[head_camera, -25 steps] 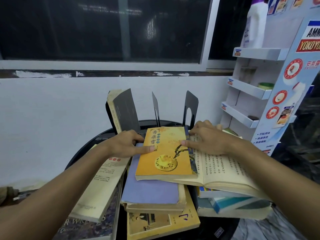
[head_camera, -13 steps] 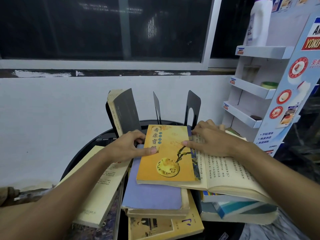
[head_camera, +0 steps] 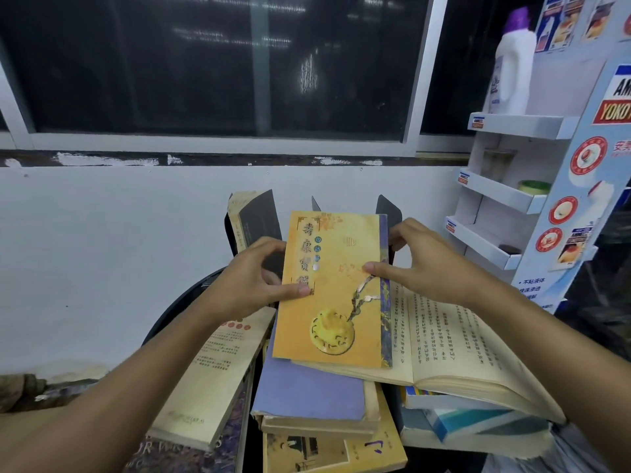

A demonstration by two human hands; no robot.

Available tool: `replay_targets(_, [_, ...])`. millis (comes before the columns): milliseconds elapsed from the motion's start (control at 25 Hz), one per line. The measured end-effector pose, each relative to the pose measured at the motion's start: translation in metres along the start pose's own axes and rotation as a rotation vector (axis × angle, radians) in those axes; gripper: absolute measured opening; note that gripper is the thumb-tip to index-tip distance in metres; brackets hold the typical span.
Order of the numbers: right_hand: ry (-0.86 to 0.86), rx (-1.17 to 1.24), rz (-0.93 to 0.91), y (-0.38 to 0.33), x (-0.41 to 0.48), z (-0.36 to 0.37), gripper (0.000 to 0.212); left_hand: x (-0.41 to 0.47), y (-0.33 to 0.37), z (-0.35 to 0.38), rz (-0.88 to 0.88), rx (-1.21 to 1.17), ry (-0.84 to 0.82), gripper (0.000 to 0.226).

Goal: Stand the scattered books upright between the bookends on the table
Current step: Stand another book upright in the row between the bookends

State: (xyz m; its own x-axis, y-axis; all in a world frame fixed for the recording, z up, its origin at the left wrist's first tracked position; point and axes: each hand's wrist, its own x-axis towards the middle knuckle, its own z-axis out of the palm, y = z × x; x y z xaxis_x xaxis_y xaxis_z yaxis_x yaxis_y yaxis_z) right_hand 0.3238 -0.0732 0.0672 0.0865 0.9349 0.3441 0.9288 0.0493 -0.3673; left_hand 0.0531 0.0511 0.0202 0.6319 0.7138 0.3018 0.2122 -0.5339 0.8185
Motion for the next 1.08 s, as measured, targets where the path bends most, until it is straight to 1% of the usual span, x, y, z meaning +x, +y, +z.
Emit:
replay_targets(80, [0.103,0.046,-0.044,-0.009,0.001,-0.003,0.050,0.000,0.010,-0.005,0.035,0.019,0.064,0.071])
replay_targets(200, [0.256,0.116,-0.095,-0.024,0.003,-0.010,0.040,0.001,0.020,-0.009,0.094,0.051,0.147,0.063])
replay_targets(280, [0.309,0.154,-0.096,-0.033,0.003,-0.015,0.035,0.002,0.020,-0.009,0.127,0.052,0.178,0.063])
replay_targets(400, [0.278,0.191,-0.082,-0.040,0.003,-0.022,0.030,0.000,0.018,-0.008,0.143,0.053,0.182,0.064])
replay_targets(480, [0.235,0.278,-0.070,-0.044,0.004,-0.025,0.028,0.000,0.016,-0.007,0.148,0.060,0.176,0.067])
replay_targets(600, [0.205,0.429,-0.034,-0.051,0.010,-0.030,0.031,0.002,0.016,-0.010,0.138,0.049,0.165,0.069])
replay_targets(680, [0.197,0.459,-0.026,-0.055,0.014,-0.031,0.031,0.005,0.016,-0.014,0.126,0.073,0.154,0.069])
replay_targets(760, [0.196,0.431,-0.033,-0.060,0.017,-0.031,0.030,0.009,0.014,-0.020,0.132,0.134,0.132,0.067])
replay_targets(840, [0.207,0.347,-0.046,-0.067,0.022,-0.032,0.029,0.014,0.012,-0.029,0.153,0.244,0.112,0.068])
replay_targets(960, [0.250,0.232,-0.083,-0.081,0.030,-0.032,0.031,0.022,0.004,-0.050,0.163,0.475,0.137,0.072])
replay_targets(1080, [0.315,0.103,-0.112,-0.095,0.043,-0.030,0.029,0.030,-0.004,-0.068,0.125,0.630,0.180,0.067])
